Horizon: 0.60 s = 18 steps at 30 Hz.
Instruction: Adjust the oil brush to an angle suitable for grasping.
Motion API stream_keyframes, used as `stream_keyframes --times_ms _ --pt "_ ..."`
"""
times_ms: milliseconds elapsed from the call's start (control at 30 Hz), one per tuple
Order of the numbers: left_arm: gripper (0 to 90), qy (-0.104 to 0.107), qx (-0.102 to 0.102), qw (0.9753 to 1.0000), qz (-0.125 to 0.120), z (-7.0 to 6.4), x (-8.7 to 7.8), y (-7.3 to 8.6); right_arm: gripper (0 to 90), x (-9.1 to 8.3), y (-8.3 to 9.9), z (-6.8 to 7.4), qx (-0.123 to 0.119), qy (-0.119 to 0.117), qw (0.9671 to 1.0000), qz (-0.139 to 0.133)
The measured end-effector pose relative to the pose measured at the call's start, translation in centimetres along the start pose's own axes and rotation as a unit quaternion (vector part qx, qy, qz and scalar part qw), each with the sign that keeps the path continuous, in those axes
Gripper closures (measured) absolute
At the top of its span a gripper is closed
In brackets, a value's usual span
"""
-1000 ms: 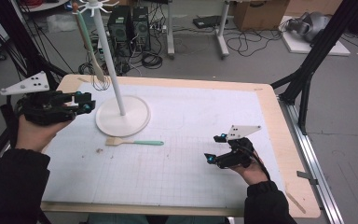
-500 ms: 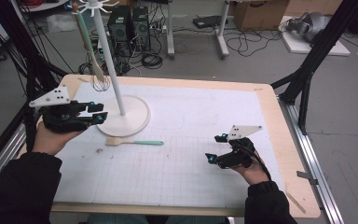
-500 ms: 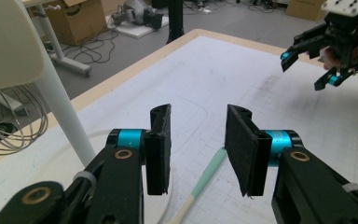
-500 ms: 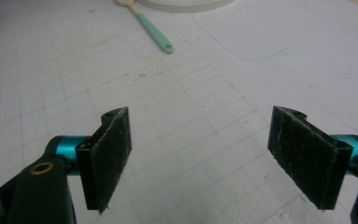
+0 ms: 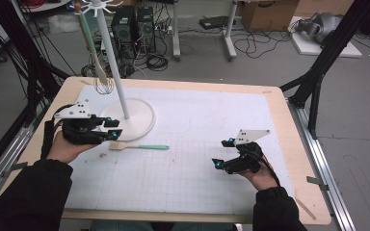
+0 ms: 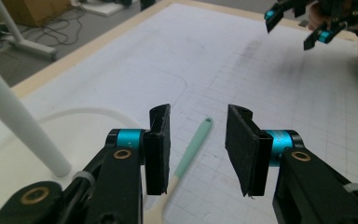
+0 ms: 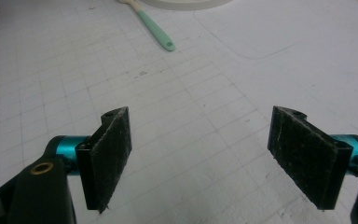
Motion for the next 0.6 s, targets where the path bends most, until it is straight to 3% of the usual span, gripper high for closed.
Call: stream_keyframes --times_ms 100,300,600 --pt "60.4 0.006 0.006 0.9999 0.006 -0.2 0.7 0.3 20.5 0.0 0.0 0.0 0.000 0.001 1.0000 0.000" --pt "62.8 -0.006 -0.003 0.9999 0.012 0.2 1.5 1.6 20.5 0.1 0.0 0.1 0.000 -0.001 1.0000 0.001" --pt "80.6 -0.013 -0.017 0.9985 0.050 0.4 3.7 3.7 20.5 0.3 0.0 0.1 -0.002 -0.003 1.0000 0.003"
Point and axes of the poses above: each handheld gripper's, and its own axes: x roughly forward along the jaws, y roughly out of its underside, z roughly to its left, the point moved 7 cm from there along x, roughly forward along the jaws, and after that the axes turned 14 degrees about -y, right-handed, at the moved point
